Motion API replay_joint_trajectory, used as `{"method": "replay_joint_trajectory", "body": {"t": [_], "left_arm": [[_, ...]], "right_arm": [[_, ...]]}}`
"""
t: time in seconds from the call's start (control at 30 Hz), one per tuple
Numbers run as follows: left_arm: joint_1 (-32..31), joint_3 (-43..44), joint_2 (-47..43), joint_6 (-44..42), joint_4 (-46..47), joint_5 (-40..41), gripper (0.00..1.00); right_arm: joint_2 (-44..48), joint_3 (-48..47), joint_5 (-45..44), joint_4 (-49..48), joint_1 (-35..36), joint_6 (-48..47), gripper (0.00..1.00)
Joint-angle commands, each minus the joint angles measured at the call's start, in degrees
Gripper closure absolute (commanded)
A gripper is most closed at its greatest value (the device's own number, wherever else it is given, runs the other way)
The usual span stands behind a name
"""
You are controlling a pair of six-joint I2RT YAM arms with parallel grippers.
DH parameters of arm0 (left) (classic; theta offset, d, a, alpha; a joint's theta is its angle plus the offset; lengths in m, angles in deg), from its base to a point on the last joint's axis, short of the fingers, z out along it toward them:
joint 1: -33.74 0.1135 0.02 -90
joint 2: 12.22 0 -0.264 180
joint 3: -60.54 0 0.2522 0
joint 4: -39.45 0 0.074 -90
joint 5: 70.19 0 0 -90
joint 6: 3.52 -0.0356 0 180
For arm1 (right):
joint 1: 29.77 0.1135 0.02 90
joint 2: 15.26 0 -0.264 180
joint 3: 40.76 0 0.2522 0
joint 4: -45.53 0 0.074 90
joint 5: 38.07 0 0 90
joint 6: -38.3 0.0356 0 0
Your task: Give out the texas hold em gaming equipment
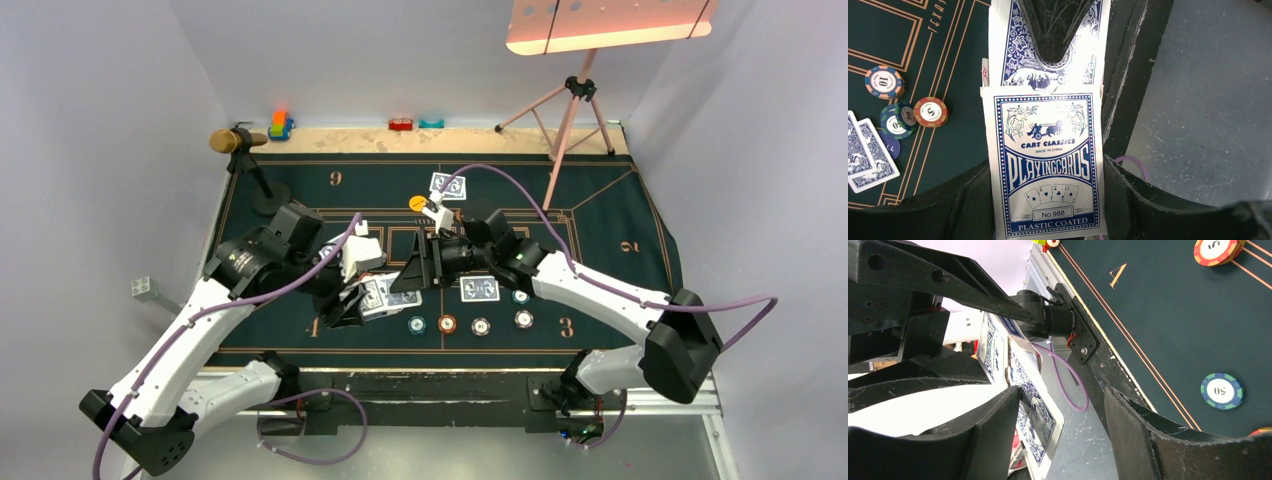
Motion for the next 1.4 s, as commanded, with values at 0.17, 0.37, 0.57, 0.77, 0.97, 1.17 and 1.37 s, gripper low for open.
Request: {"method": "replay_joint_trajectory", "body": {"t": [0.17, 0.37, 0.57, 0.77, 0.97, 1.17, 1.37], "left_arm": [[0.28, 1.48, -1.09, 0.67, 2.7, -2.61, 0.78], [0.26, 0.78, -1.5, 1.37, 3.32, -2.9, 0.79], [0.27, -1.18, -2.23, 3.35, 4.82, -3.43, 0.8], [0.26, -2.9, -4.18, 5.25, 7.9, -3.48, 0.81], [0.28, -3.18, -4.49, 6.15, 8.51, -3.31, 0.83], [0.41, -3.27, -4.13, 7.46, 9.33, -3.66, 0.83], [0.35, -3.11, -4.05, 8.3, 9.99, -4.43, 0.83]], "right_arm": [[4.32, -2.53, -1.48, 4.62, -1.51, -1.34, 0.4], [5.82, -2.85, -1.53, 5.41, -2.43, -1.0, 0.47], [7.06, -4.68, -2.5, 7.75, -2.82, -1.79, 0.45], [7.96, -5.59, -3.26, 8.99, -2.97, -2.05, 0.45], [8.81, -5.95, -4.79, 11.3, -3.2, -3.25, 0.45], [9.92, -4.3, -4.19, 10.83, -3.17, -3.83, 0.32], [10.04, -4.22, -5.12, 10.93, -3.17, -3.13, 0.38]]}}
